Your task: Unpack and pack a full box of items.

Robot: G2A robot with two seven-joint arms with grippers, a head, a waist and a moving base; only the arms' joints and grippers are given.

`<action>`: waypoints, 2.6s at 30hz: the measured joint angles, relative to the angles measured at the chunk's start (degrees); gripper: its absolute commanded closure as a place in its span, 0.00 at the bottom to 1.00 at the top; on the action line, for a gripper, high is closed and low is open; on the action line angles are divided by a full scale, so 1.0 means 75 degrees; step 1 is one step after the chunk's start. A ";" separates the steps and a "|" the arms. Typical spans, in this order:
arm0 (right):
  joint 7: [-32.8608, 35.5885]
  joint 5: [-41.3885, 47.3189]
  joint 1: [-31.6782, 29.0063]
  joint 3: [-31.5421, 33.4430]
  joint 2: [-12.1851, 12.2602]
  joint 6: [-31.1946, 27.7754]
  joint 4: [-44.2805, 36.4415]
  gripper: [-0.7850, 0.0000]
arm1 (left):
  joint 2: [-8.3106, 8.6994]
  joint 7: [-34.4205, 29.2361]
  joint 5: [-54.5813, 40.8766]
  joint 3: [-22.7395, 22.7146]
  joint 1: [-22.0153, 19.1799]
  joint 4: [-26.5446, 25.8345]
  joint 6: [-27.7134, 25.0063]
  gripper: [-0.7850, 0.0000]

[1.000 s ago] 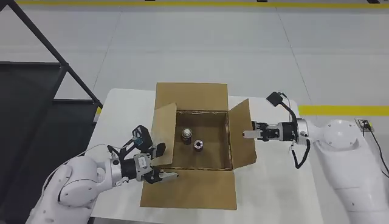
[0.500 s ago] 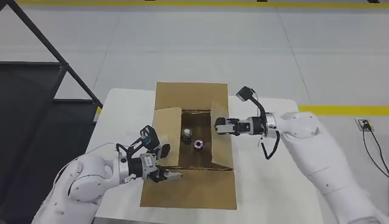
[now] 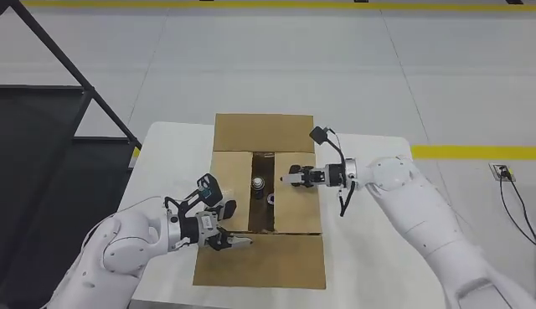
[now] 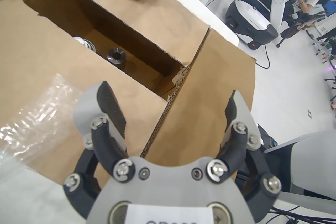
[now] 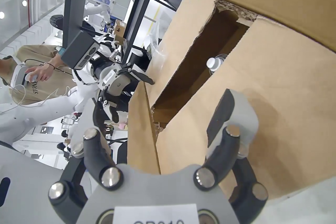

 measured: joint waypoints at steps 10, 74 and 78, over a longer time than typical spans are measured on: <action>-0.0469 -0.0500 0.0165 -0.0209 -0.0181 -0.0206 0.0229 0.00 | 0.0026 0.0075 0.0040 0.0172 -0.0112 0.0131 0.0070 0.00; -0.1016 -0.2268 -0.0699 0.0651 0.0642 -0.1088 -0.1958 0.00 | 0.0625 0.1284 0.1880 -0.2525 0.1209 0.1013 0.2265 0.00; -0.1065 -0.2331 -0.0825 0.0735 0.0697 -0.1102 -0.2083 0.00 | 0.0625 0.1202 0.1963 -0.2383 0.1148 0.1146 0.2031 0.00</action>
